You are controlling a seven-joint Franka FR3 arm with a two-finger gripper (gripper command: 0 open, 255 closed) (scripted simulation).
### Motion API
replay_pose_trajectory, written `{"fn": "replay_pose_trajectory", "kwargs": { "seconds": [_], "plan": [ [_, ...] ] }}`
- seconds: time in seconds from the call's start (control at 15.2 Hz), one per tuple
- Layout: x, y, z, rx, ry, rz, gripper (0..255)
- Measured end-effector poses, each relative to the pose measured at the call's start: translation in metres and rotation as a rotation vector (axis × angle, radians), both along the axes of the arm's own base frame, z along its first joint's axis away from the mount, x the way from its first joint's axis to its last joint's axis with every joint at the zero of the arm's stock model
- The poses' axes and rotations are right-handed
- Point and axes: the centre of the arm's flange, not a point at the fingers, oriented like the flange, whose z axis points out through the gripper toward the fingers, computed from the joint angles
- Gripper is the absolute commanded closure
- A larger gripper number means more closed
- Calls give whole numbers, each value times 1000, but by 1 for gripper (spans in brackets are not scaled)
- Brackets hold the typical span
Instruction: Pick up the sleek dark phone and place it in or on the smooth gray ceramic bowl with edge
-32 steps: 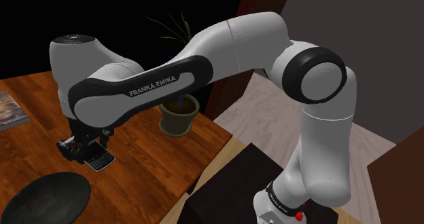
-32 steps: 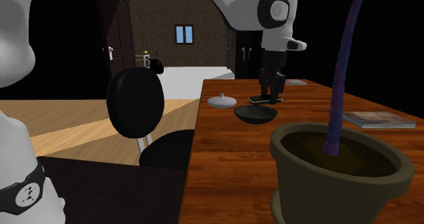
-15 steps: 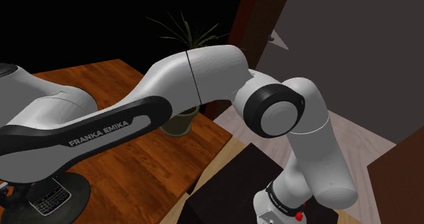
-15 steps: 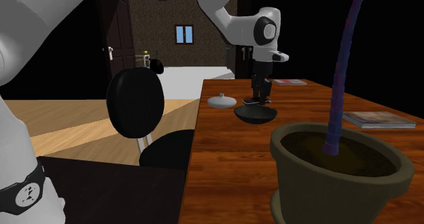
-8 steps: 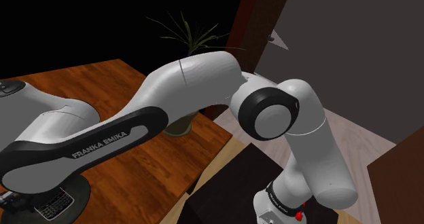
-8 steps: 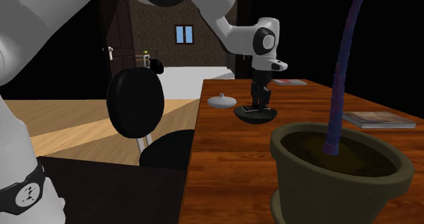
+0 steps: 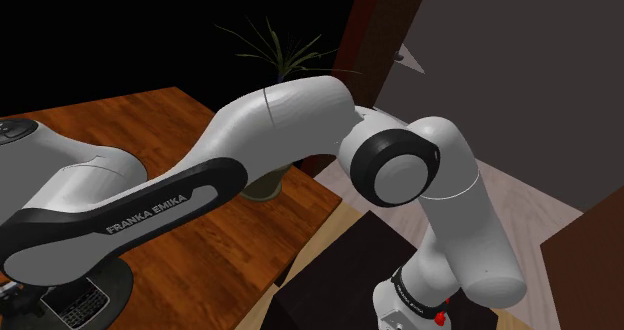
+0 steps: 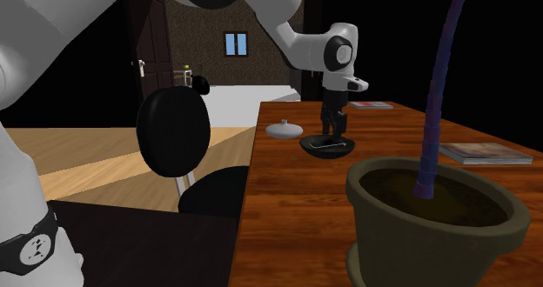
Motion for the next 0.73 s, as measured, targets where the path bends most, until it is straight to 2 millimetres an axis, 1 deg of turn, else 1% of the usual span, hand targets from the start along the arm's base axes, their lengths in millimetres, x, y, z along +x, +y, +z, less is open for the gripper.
{"fn": "replay_pose_trajectory", "kwargs": {
  "seconds": [0.26, 0.4, 0.53, 0.59, 0.73],
  "plan": [
    [0, 0, 0, 0, 0, 0, 0],
    [1, 0, 16, 0, 0, 0, 0],
    [3, -3, 40, 1, -1, 0, 0],
    [3, -3, 45, 1, -1, 0, 0],
    [2, -2, 49, 1, -1, 0, 0]
  ]
}}
